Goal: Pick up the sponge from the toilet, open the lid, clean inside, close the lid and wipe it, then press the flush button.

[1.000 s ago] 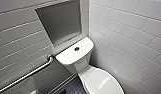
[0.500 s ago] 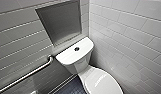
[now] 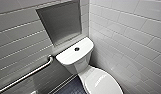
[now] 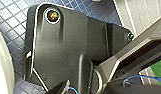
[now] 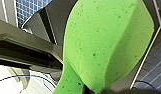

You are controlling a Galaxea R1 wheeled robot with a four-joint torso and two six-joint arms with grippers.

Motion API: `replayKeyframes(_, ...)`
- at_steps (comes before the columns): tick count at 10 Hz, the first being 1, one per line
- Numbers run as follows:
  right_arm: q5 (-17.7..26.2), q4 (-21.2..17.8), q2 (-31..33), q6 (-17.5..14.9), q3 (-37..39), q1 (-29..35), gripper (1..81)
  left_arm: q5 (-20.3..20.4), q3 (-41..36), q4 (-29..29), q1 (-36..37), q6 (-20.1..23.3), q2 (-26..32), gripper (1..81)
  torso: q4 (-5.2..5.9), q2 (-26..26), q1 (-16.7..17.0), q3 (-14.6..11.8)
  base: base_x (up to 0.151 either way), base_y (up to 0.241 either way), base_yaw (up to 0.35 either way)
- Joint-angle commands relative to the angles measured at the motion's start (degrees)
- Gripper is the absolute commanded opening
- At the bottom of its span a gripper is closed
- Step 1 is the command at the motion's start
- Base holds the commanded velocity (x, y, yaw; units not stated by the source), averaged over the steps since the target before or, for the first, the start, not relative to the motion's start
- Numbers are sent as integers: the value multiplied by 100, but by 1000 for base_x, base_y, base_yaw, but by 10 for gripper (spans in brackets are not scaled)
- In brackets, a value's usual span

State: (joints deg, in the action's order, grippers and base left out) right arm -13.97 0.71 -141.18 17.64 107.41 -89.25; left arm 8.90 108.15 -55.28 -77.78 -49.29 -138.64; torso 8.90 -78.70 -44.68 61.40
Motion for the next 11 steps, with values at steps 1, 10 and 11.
replayKeyframes(1,412,228,490,29,-659,-300,10,279,749,-431,-357,51,-374,811,0,0,0,0,0,0,0)
replayKeyframes(10,676,-1837,1948,-1571,-1442,480,10,270,1119,-439,-340,60,-832,811,0,-2,2,-6,0,0,0)
replayKeyframes(11,676,-1811,2161,-1571,-1602,674,10,270,1173,-439,-340,59,-894,811,0,-2,2,-6,0,0,0)
